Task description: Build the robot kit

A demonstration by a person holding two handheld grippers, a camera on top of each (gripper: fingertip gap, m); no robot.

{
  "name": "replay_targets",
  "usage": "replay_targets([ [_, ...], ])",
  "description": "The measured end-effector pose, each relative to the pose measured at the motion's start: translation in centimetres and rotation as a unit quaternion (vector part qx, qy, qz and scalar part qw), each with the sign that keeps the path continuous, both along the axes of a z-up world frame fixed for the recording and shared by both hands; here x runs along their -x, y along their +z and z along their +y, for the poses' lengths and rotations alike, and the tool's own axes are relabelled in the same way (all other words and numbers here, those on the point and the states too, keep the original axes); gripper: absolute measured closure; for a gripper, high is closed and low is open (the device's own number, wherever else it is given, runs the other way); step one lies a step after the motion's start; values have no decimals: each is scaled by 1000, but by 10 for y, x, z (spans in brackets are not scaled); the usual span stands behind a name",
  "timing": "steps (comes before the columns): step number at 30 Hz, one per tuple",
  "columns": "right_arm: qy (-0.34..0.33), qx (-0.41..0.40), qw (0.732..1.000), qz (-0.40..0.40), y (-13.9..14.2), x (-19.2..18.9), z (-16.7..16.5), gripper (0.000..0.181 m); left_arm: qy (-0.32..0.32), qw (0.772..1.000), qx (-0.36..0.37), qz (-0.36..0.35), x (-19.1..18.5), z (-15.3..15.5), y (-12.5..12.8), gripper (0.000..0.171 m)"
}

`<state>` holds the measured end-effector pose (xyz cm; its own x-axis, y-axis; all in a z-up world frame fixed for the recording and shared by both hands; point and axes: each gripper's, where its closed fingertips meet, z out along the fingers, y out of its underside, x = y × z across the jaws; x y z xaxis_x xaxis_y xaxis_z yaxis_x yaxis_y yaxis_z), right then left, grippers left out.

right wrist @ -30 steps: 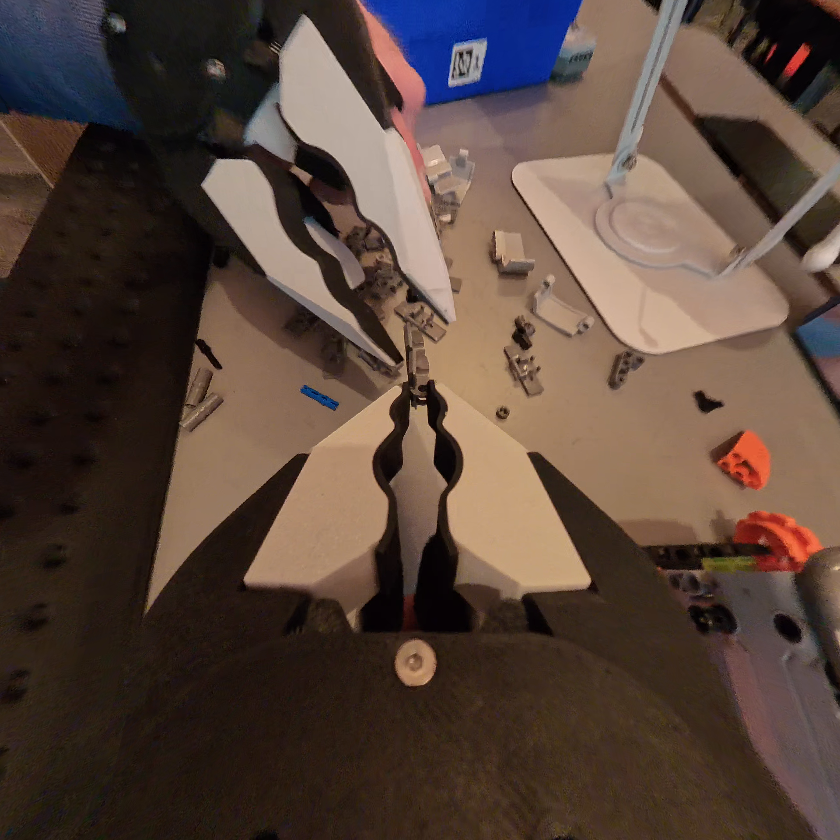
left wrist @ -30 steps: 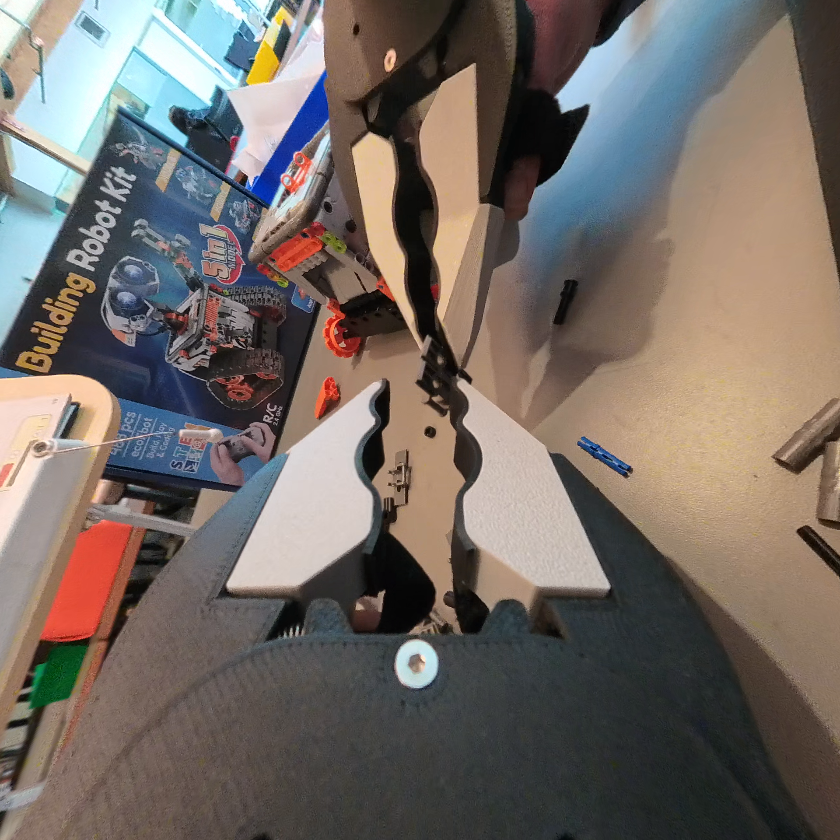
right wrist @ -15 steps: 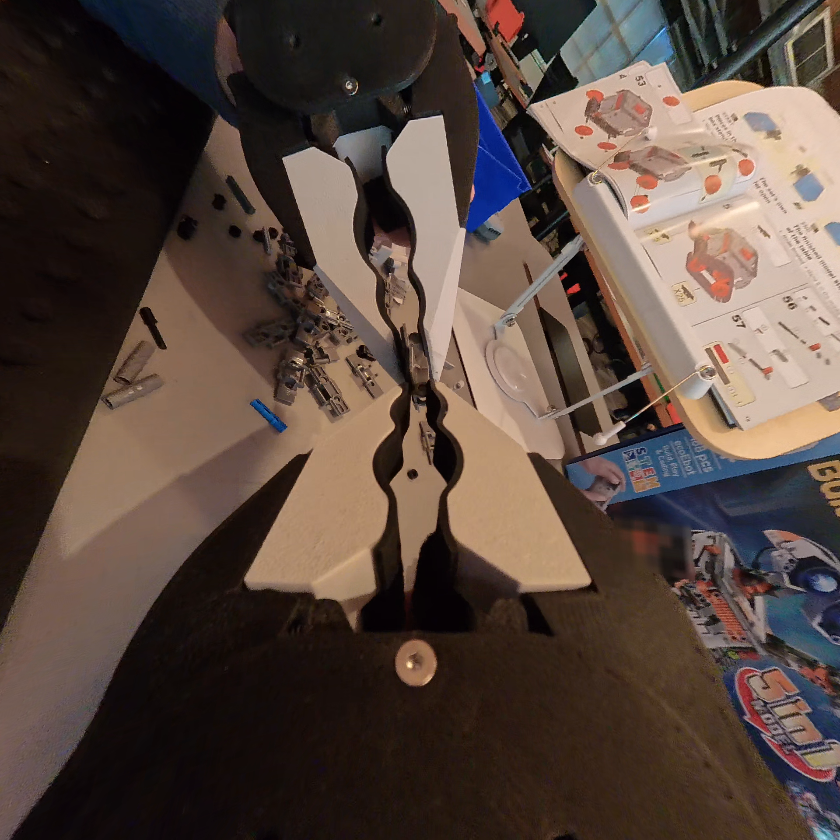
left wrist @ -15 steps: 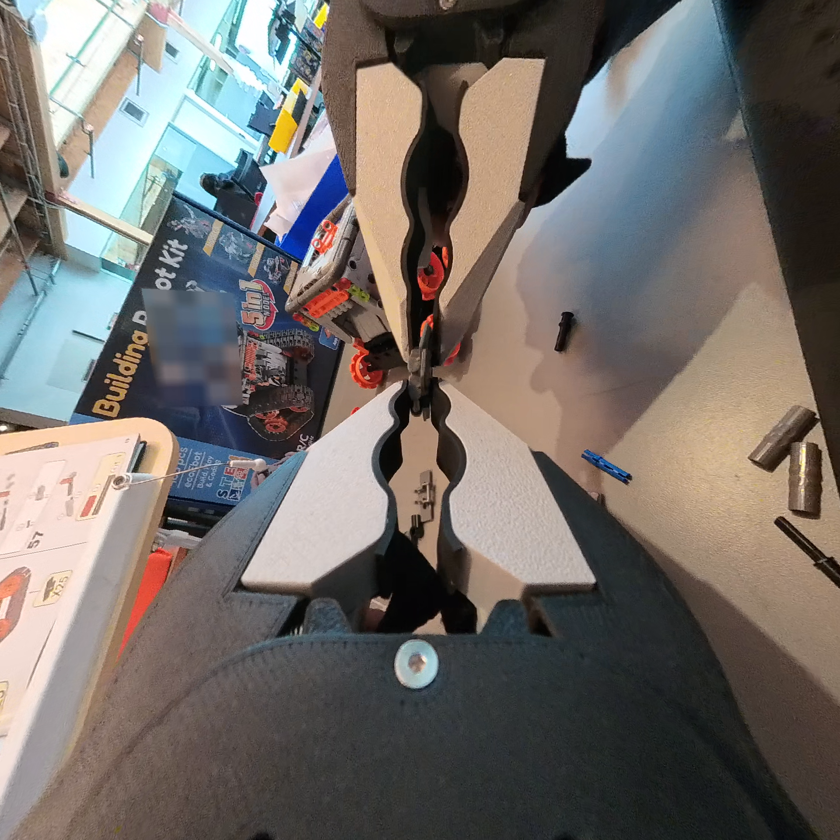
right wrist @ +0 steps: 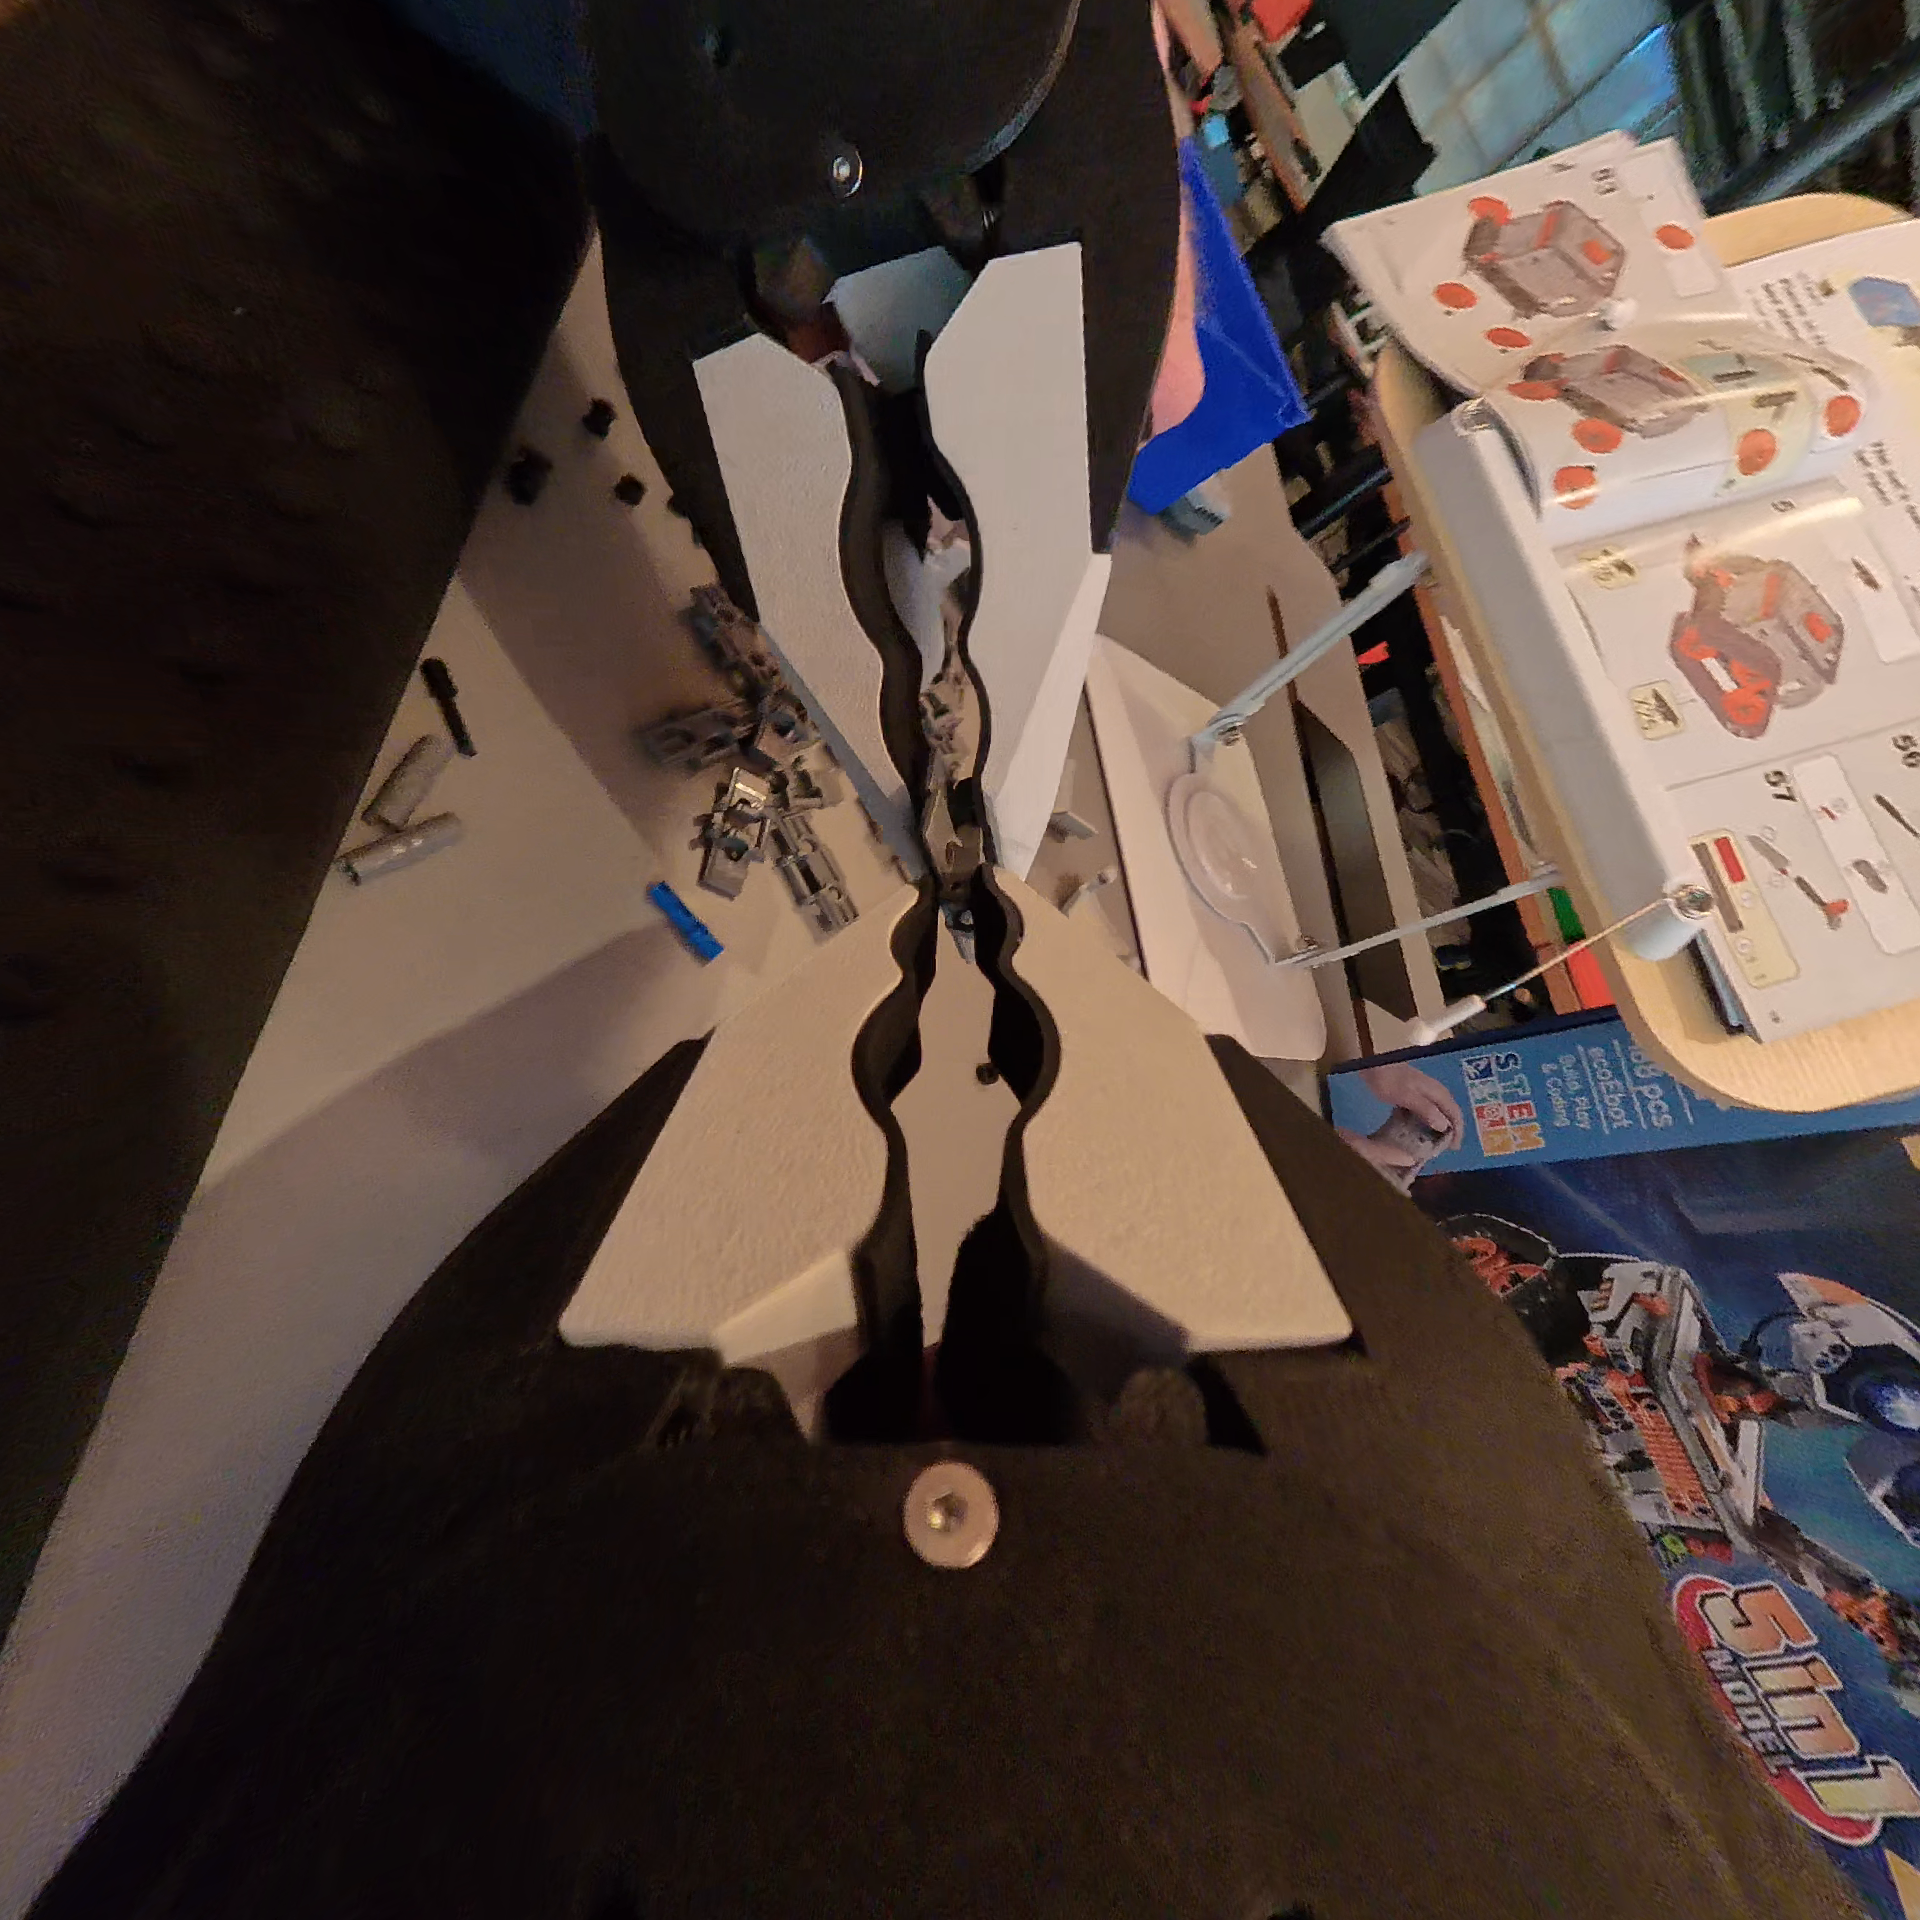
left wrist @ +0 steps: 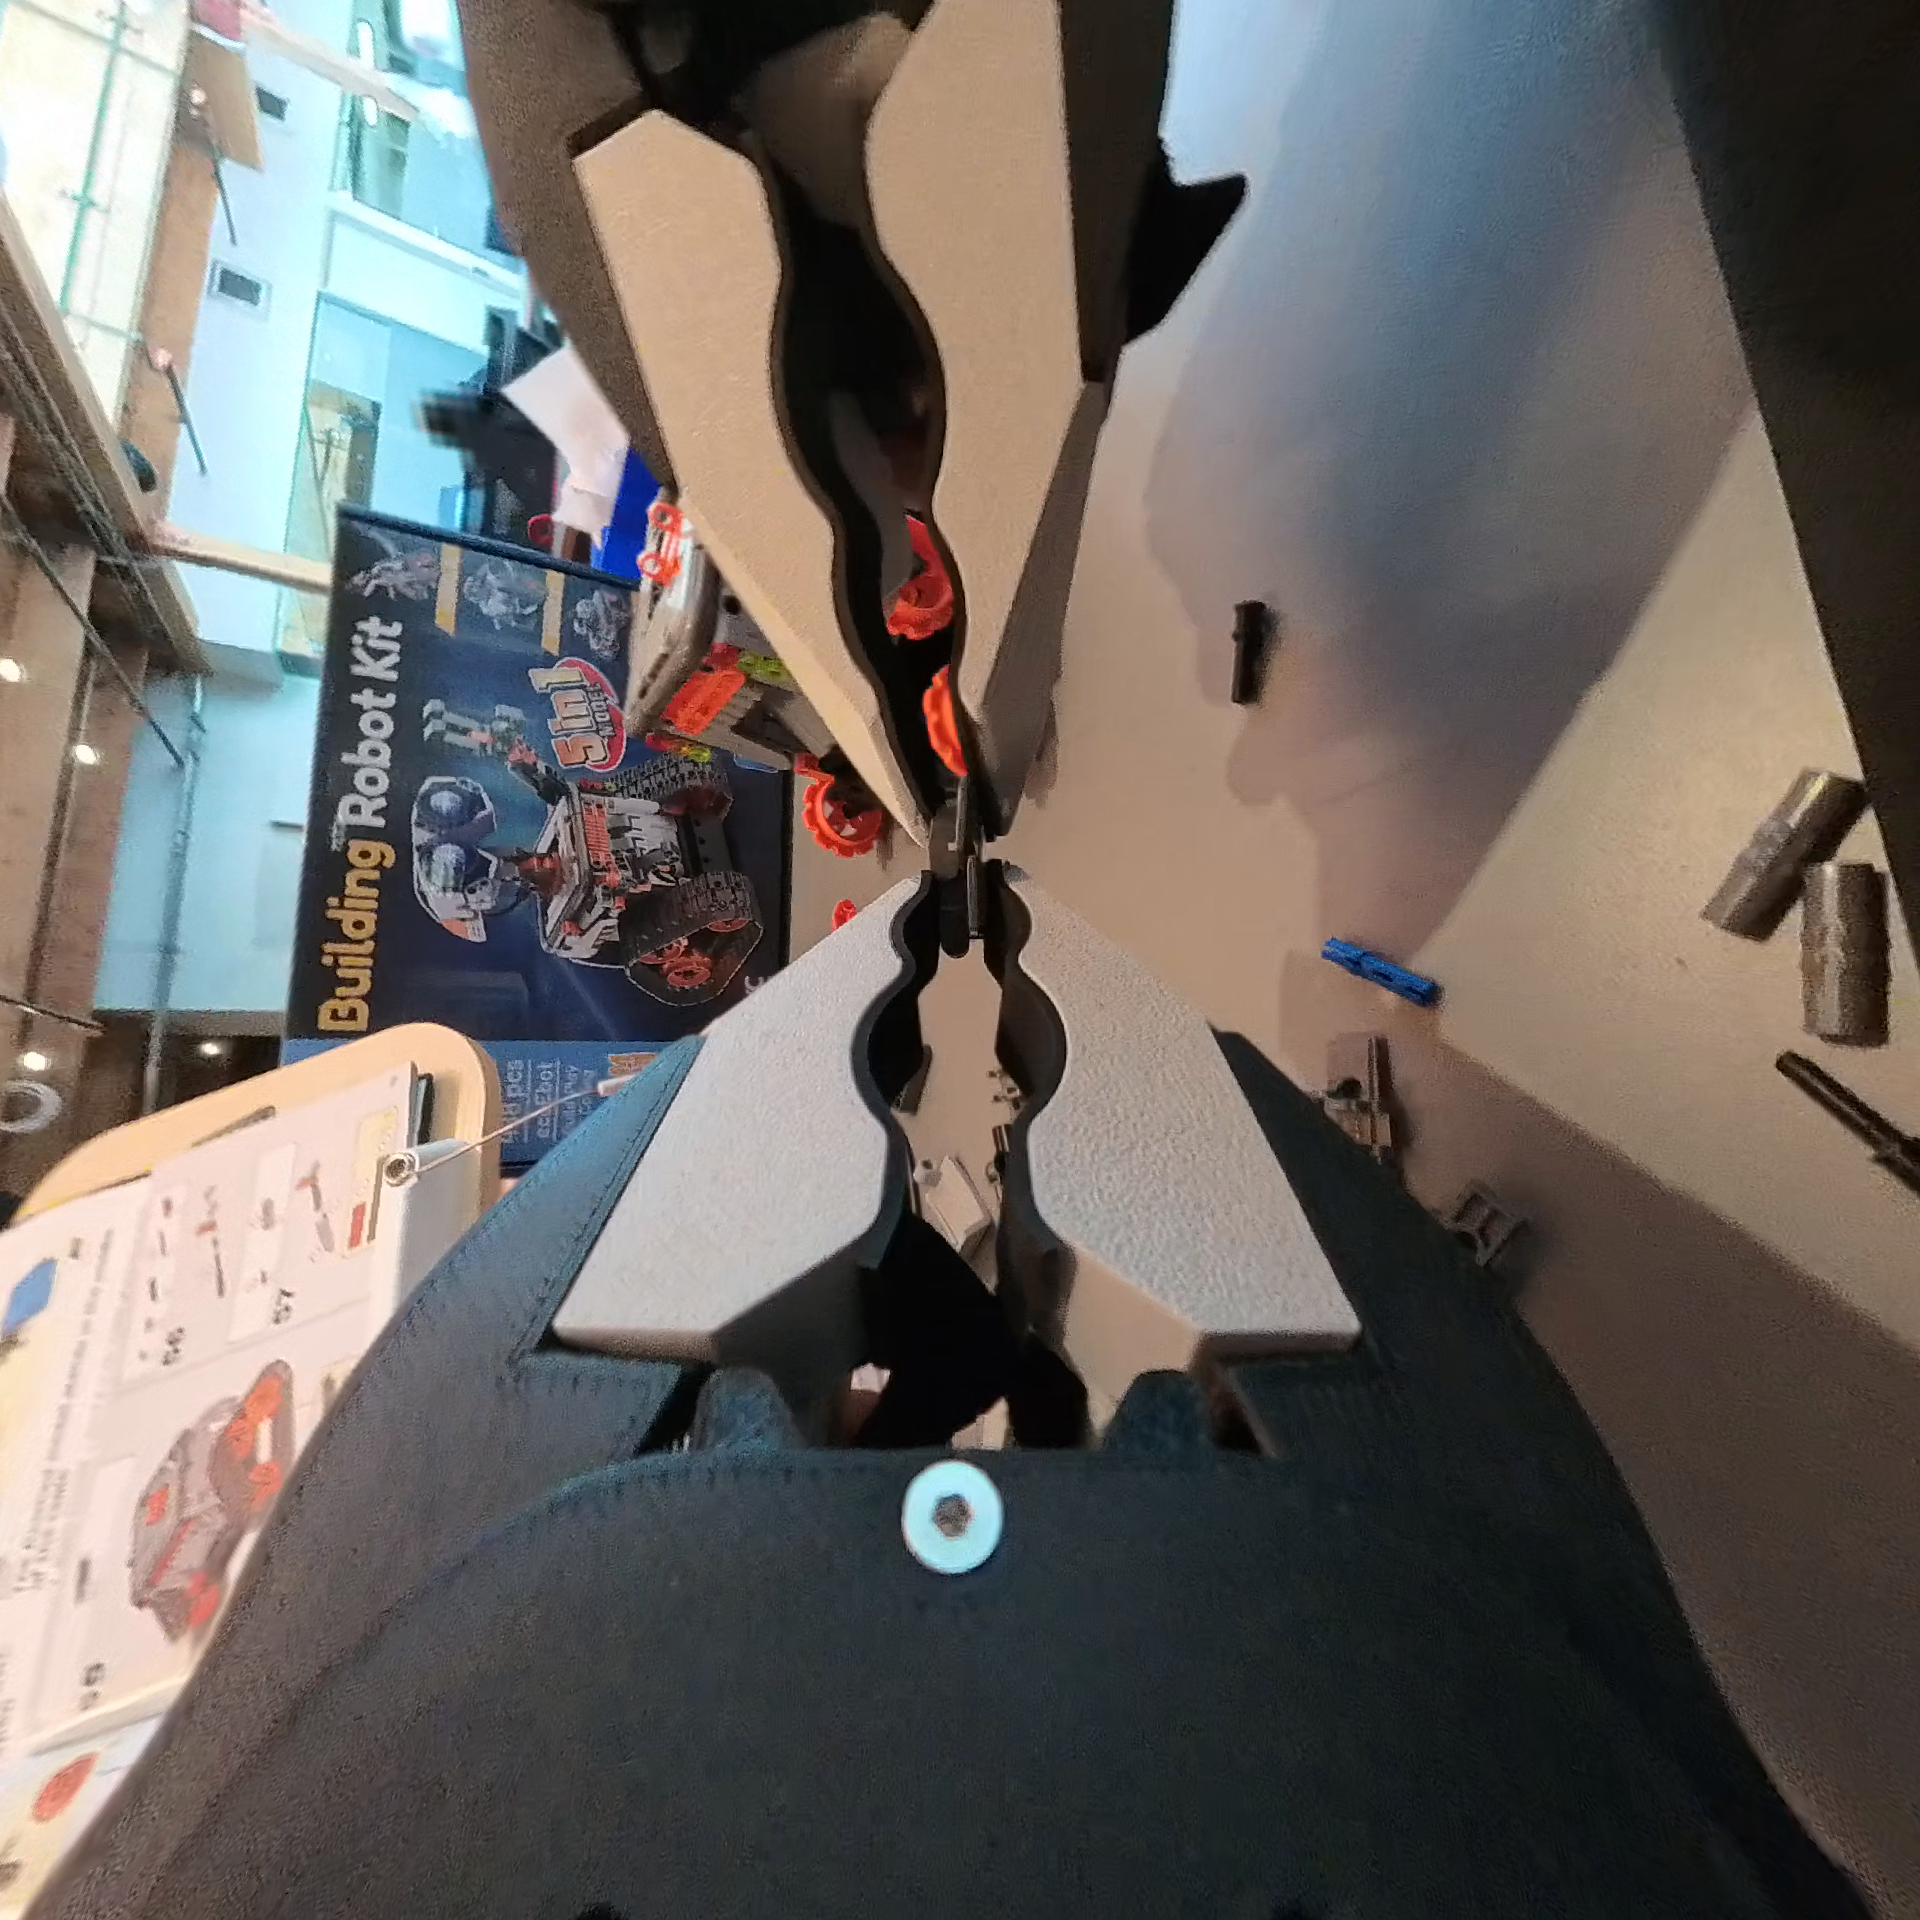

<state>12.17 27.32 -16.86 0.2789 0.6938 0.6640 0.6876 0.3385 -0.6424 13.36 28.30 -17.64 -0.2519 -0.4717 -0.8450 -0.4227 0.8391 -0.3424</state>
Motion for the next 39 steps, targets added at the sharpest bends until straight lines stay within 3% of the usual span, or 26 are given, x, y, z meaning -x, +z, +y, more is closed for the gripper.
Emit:
replay_targets([
  [8, 13, 30, 998, -55, -19, -1, -8, 177, -14, 994, -101, 46, -1, -4, -15, 165],
  [12, 3, -12, 1000, -28, -3, -5, -1, 177, 4, 995, -95, -19, -6, 3, 3, 164],
  [15, -9, -77, 996, -36, 8, -8, 4, 177, 46, 997, -32, -49, -7, 18, 16, 142],
  [19, -33, -149, 987, -47, 22, -15, 11, 177, 76, 984, 151, -61, 0, 29, 21, 146],
  [21, -44, -179, 981, -56, 27, -19, 15, 177, 72, 957, 277, -55, 4, 27, 20, 143],
  [24, -48, -230, 969, -78, 32, -18, 15, 178, 31, 885, 463, -51, 5, 14, 27, 141],
  [28, -50, -283, 953, -101, 37, -14, 15, 178, -8, 793, 608, -48, 2, 1, 36, 145],
  [34, -54, -322, 937, -127, 39, -13, 16, 177, -25, 738, 671, -67, -2, 0, 45, 158],
  [39, -56, -311, 941, -123, 37, -14, 18, 176, -22, 745, 662, -82, -3, 4, 44, 163],
])
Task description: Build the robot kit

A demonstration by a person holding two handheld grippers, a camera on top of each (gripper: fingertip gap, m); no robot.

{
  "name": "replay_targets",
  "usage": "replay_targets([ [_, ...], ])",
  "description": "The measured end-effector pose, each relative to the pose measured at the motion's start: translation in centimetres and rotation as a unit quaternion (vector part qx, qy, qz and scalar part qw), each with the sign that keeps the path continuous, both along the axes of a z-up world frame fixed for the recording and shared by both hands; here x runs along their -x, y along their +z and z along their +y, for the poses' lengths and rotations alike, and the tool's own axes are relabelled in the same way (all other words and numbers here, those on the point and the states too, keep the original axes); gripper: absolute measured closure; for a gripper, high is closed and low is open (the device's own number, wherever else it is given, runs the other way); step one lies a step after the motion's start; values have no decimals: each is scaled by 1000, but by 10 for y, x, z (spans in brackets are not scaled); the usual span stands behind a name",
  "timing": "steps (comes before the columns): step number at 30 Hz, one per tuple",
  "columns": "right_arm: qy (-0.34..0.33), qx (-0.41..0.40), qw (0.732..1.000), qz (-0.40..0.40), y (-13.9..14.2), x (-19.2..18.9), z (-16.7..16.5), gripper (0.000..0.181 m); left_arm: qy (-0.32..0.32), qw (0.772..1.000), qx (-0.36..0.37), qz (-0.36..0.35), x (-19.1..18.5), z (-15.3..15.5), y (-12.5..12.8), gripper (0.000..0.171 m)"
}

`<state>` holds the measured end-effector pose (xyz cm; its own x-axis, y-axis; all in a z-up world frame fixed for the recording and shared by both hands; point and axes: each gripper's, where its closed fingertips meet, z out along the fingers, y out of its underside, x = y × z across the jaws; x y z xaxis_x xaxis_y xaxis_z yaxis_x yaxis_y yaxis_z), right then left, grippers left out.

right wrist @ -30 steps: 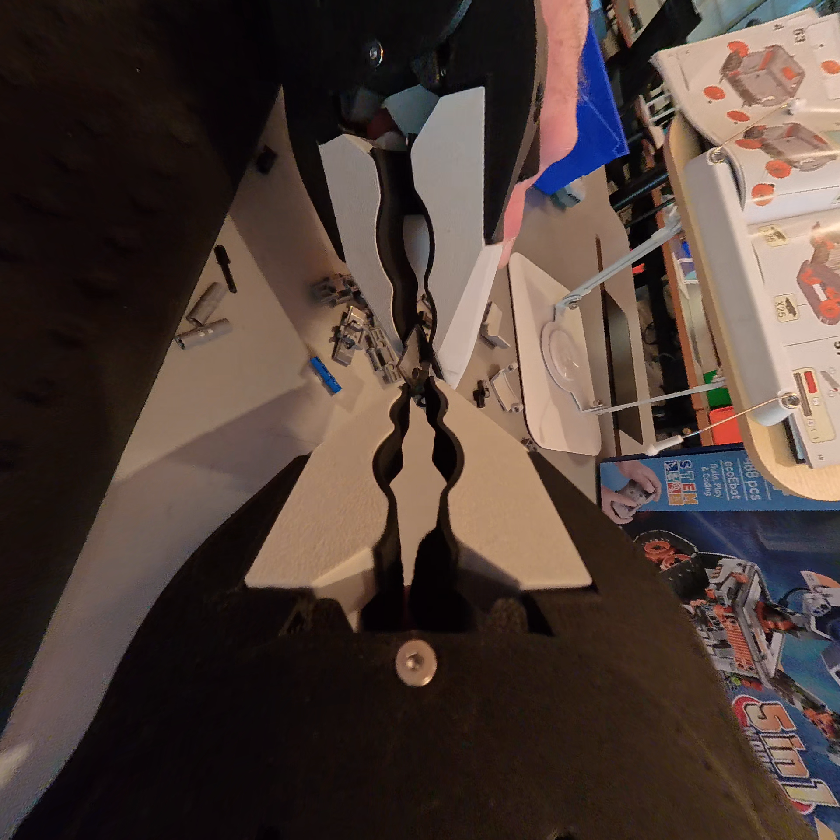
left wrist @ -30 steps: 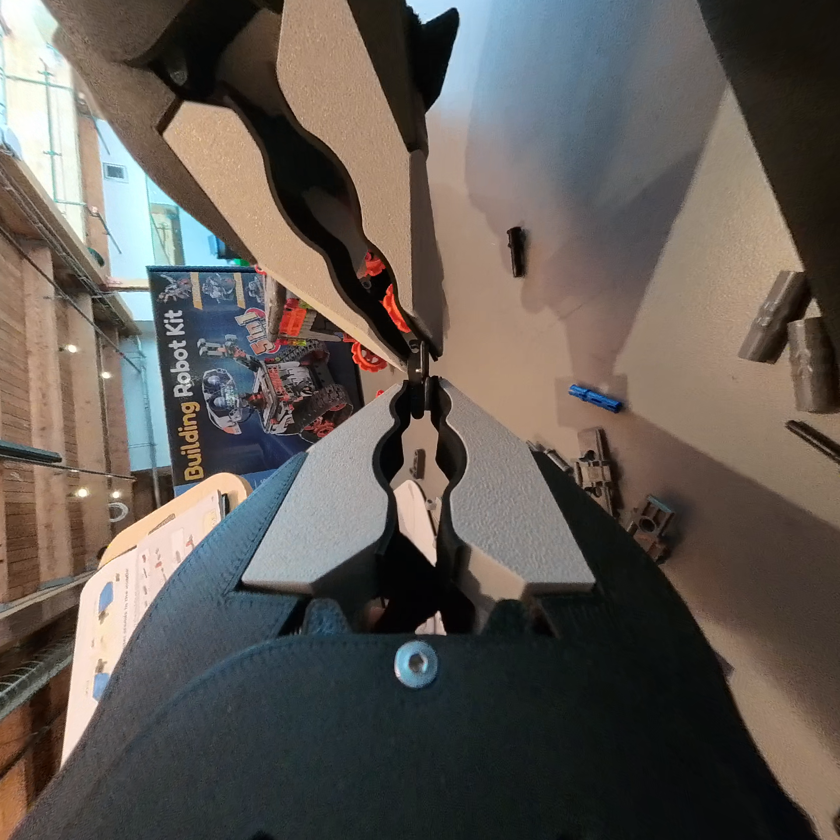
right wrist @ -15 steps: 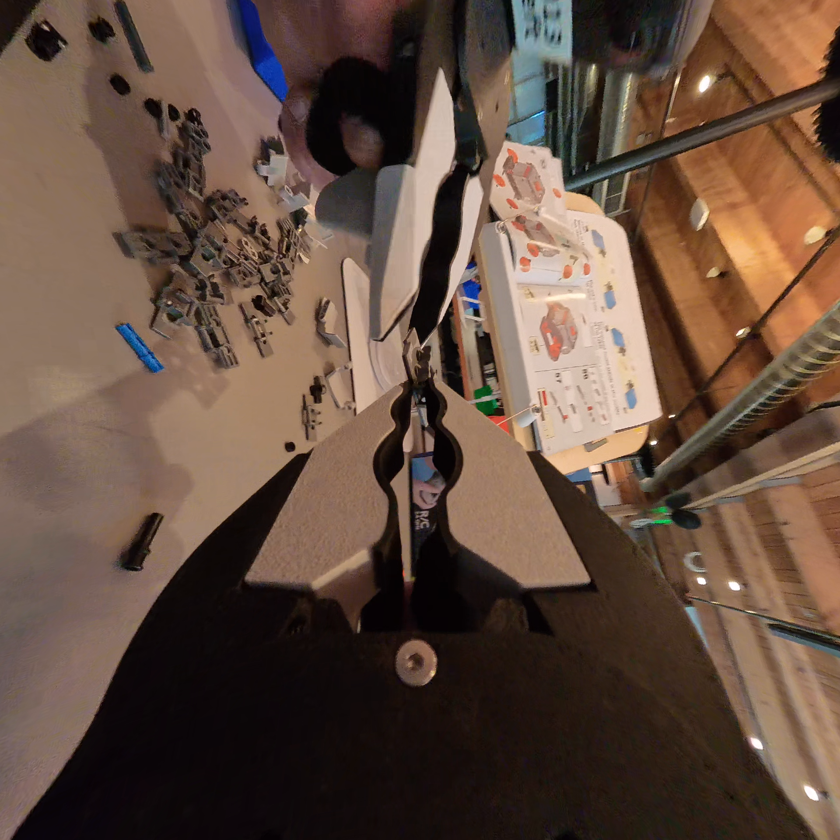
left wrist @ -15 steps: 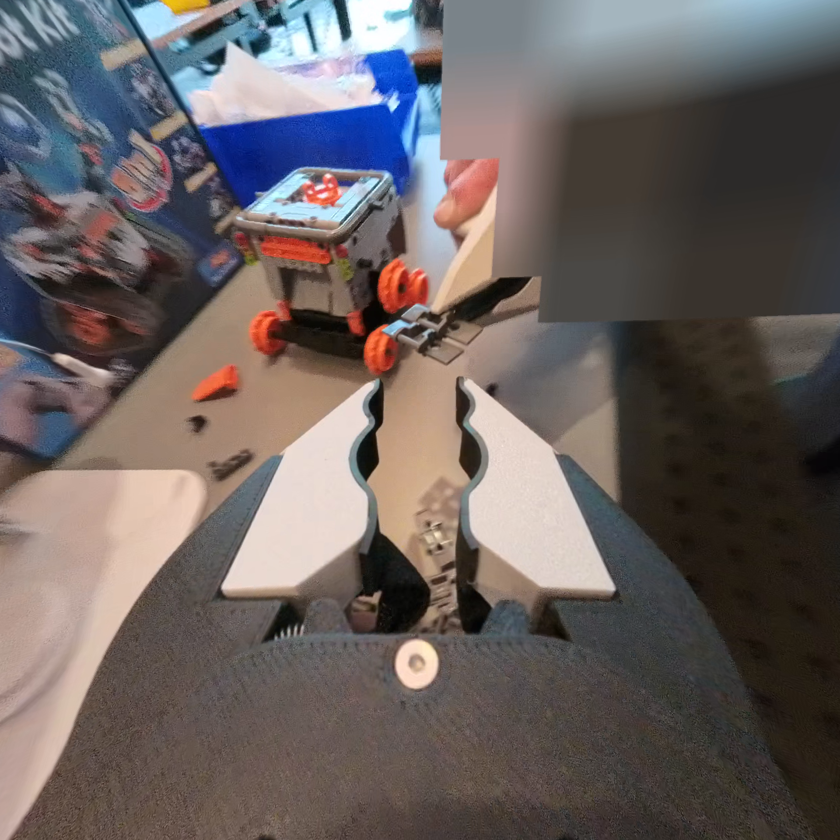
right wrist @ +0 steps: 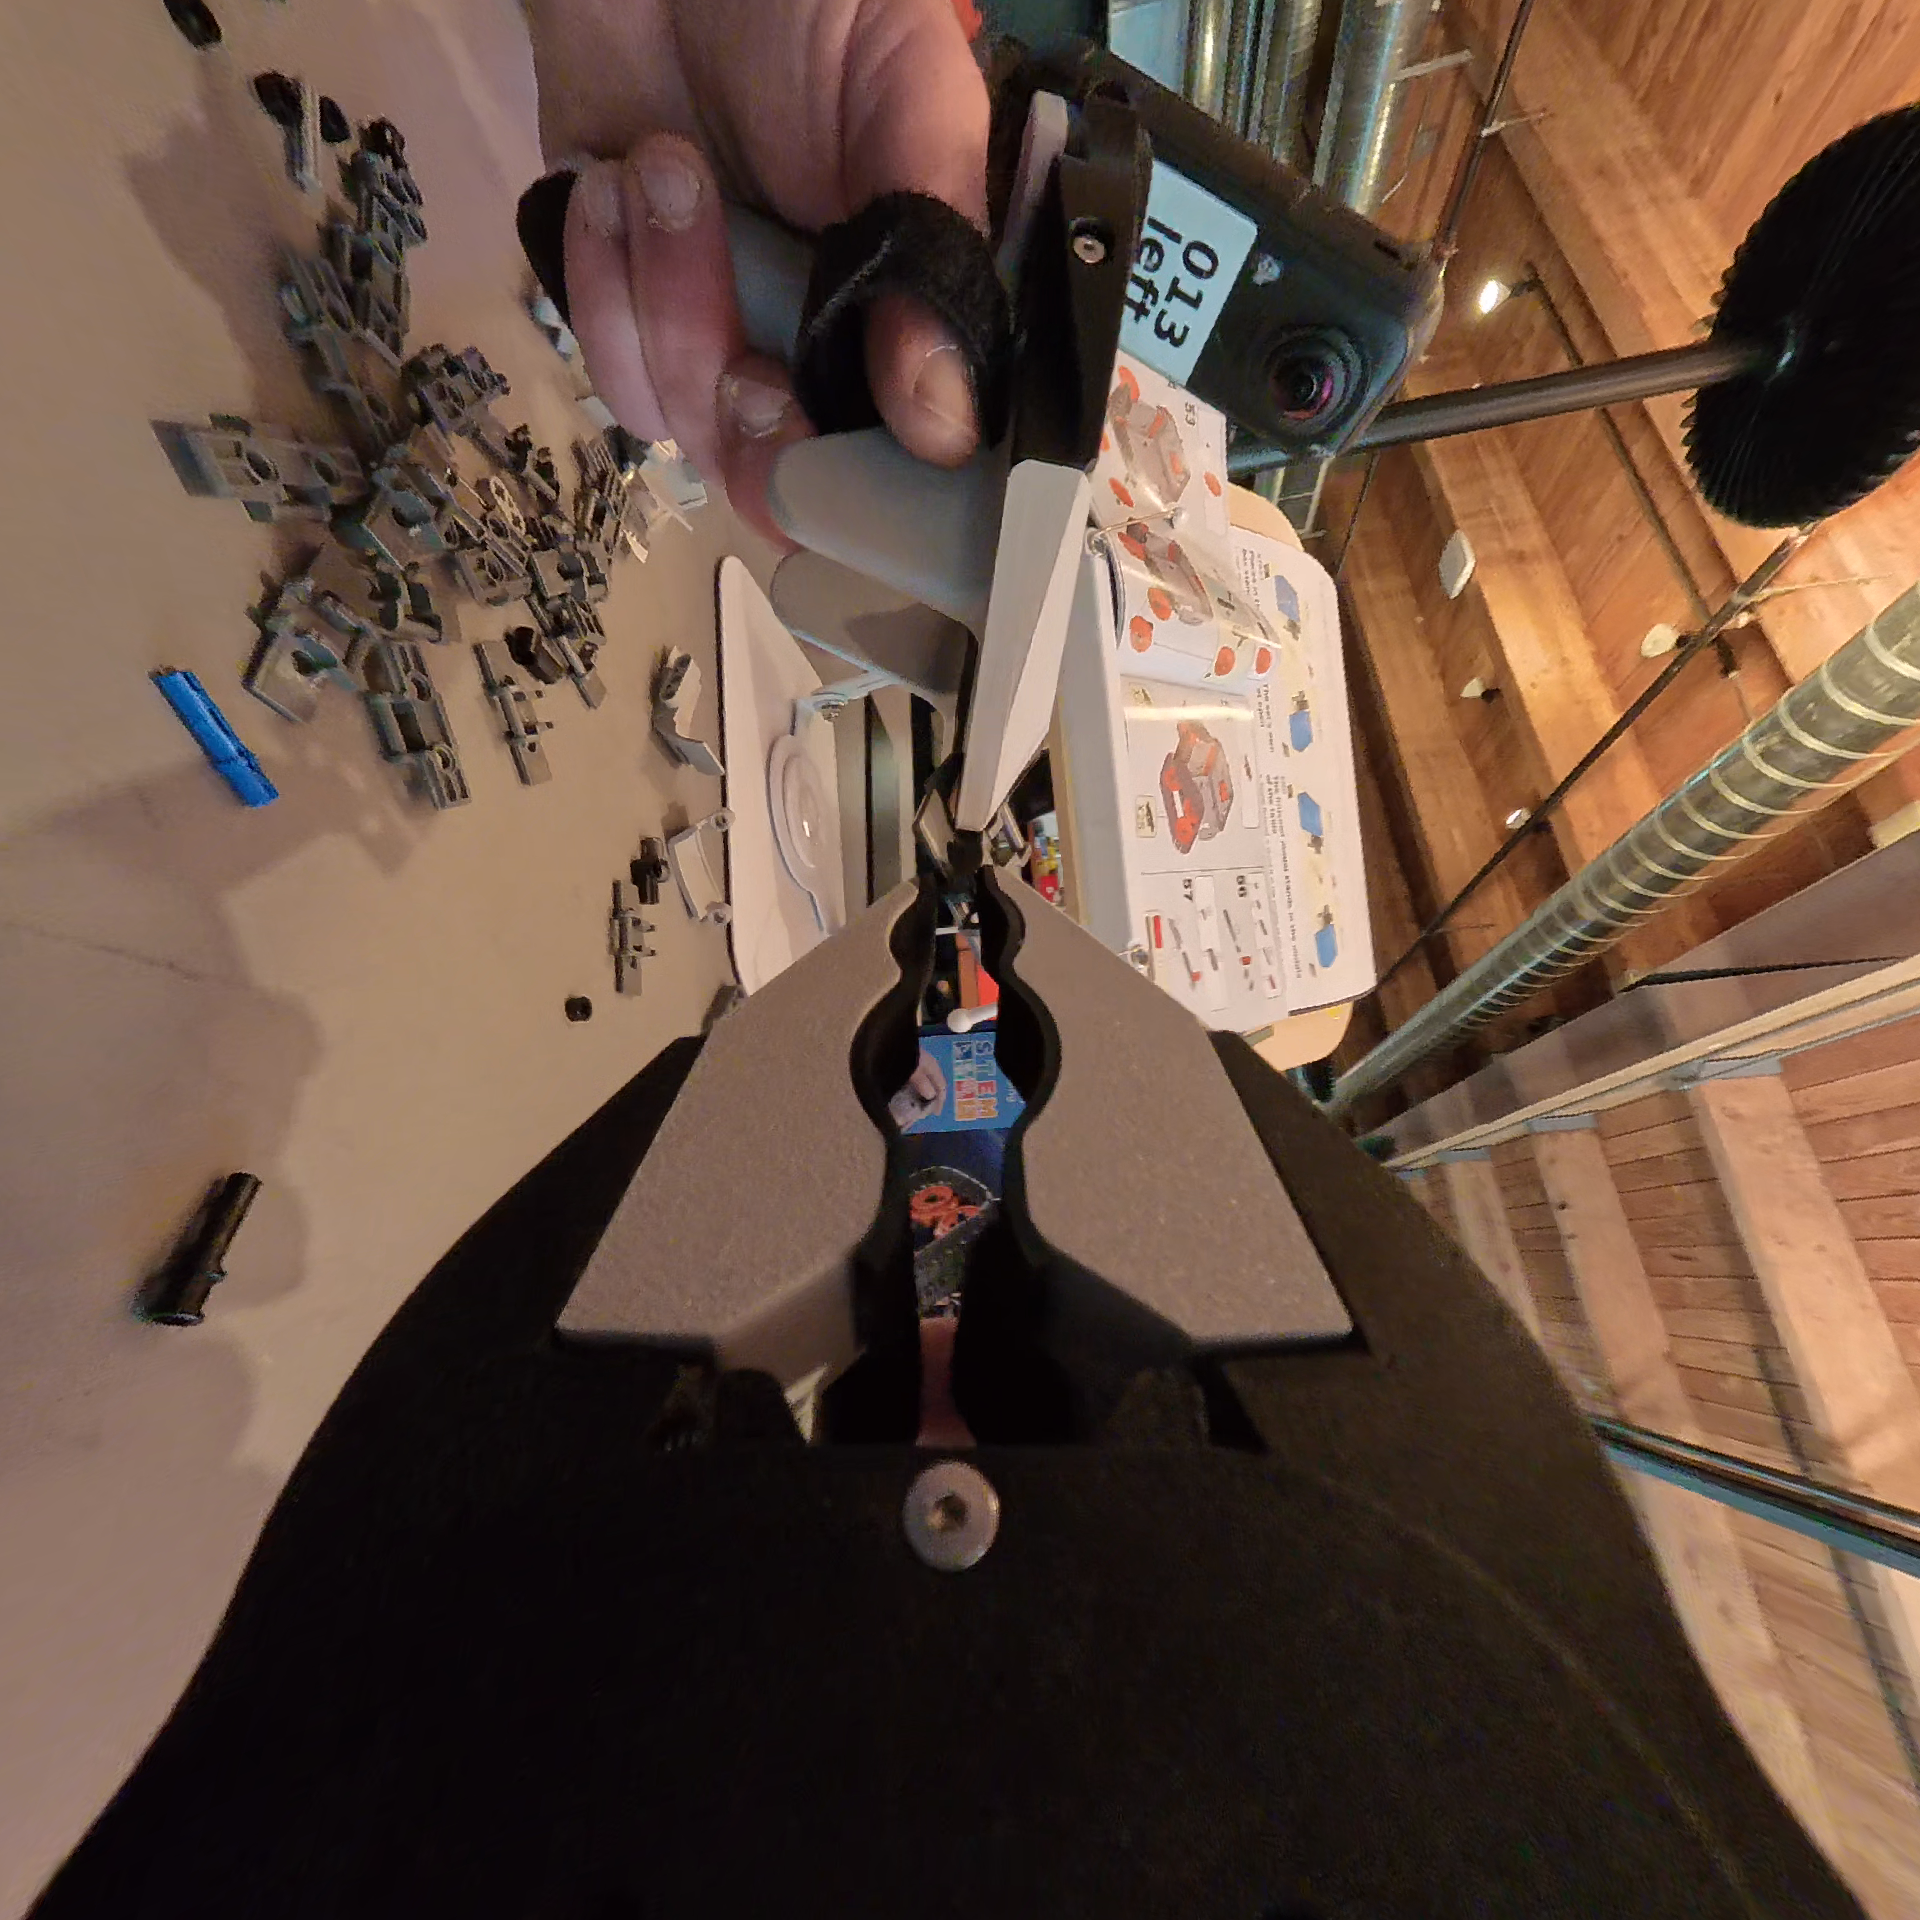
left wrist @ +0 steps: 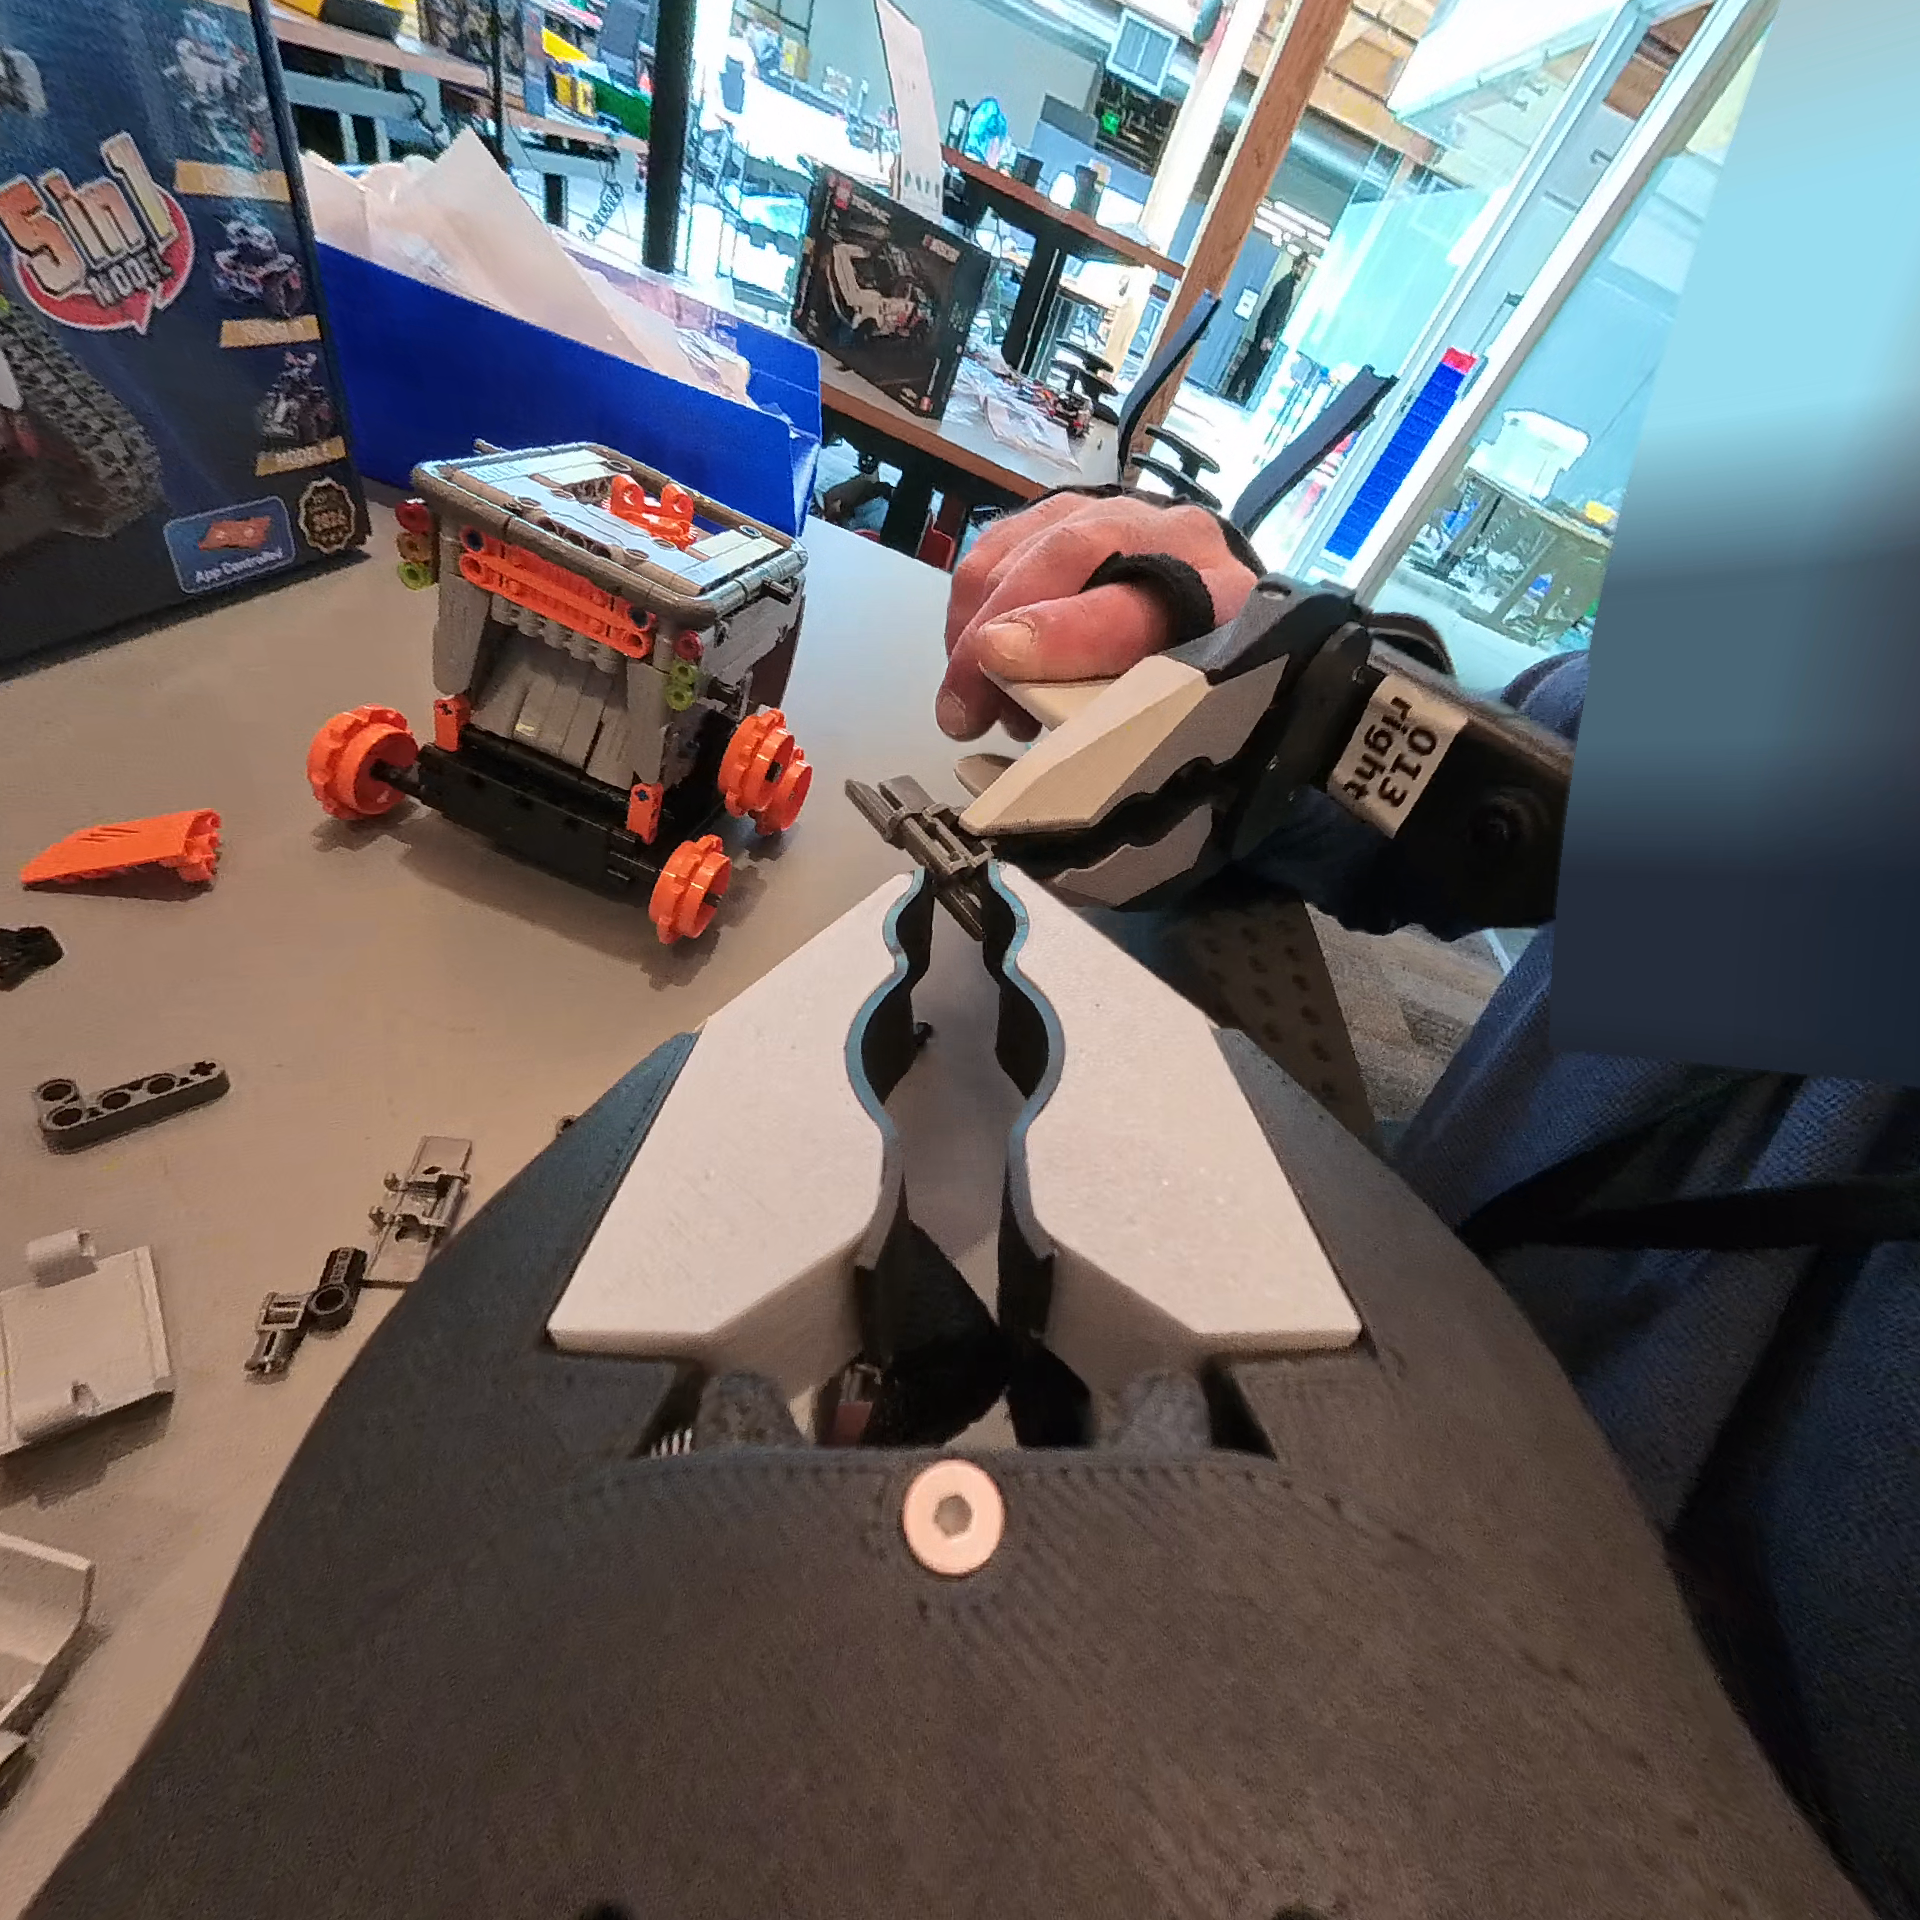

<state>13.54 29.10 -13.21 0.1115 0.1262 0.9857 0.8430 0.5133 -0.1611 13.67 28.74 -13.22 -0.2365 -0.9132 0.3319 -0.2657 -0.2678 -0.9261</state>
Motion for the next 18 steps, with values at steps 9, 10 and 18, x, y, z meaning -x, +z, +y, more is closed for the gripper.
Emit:
replay_targets([
  [9, 66, 217, 951, 210, 12, -8, -7, 154, -3, 992, -127, -13, 0, -7, 5, 165],
  [10, 77, 249, 934, 245, 16, -9, -9, 153, -4, 989, -149, -12, 0, -8, 5, 165],
  [18, 109, 402, 836, 357, 16, -9, -9, 164, -25, 967, -252, -12, -1, -20, -4, 165],
])
